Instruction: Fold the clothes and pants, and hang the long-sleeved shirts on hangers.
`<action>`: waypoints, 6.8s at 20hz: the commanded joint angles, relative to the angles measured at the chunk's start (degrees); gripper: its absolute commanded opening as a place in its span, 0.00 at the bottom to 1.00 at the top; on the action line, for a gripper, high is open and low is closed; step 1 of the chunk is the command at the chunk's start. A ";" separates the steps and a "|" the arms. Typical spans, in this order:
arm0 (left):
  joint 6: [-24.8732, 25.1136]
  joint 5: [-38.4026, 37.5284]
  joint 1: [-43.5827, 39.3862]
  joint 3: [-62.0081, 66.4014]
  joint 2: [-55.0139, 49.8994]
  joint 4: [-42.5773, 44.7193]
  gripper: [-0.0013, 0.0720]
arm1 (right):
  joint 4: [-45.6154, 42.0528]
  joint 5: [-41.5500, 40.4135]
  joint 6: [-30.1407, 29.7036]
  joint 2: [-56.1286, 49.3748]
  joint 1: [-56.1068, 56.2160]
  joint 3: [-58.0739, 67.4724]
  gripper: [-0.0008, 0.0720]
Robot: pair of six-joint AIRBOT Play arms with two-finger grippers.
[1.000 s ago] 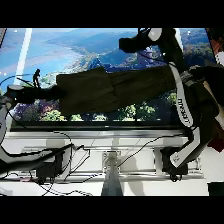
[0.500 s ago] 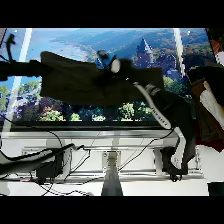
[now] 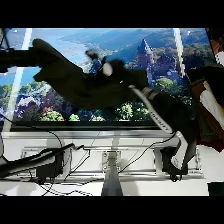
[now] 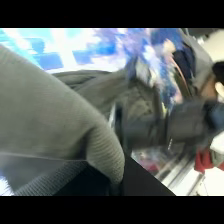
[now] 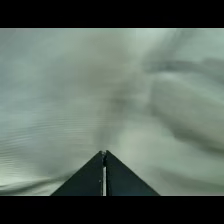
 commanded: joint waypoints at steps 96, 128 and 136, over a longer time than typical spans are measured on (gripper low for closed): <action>-6.23 17.84 -20.28 0.24 17.88 39.12 0.04 | 24.87 3.82 -3.08 47.89 -57.66 -20.55 0.05; -6.23 17.73 -20.33 0.24 17.68 39.10 0.04 | -6.34 6.84 2.27 58.71 -46.77 -21.40 0.05; -6.23 17.70 -20.33 0.24 17.68 39.10 0.04 | -12.87 5.66 -13.66 53.42 -25.83 -21.40 0.05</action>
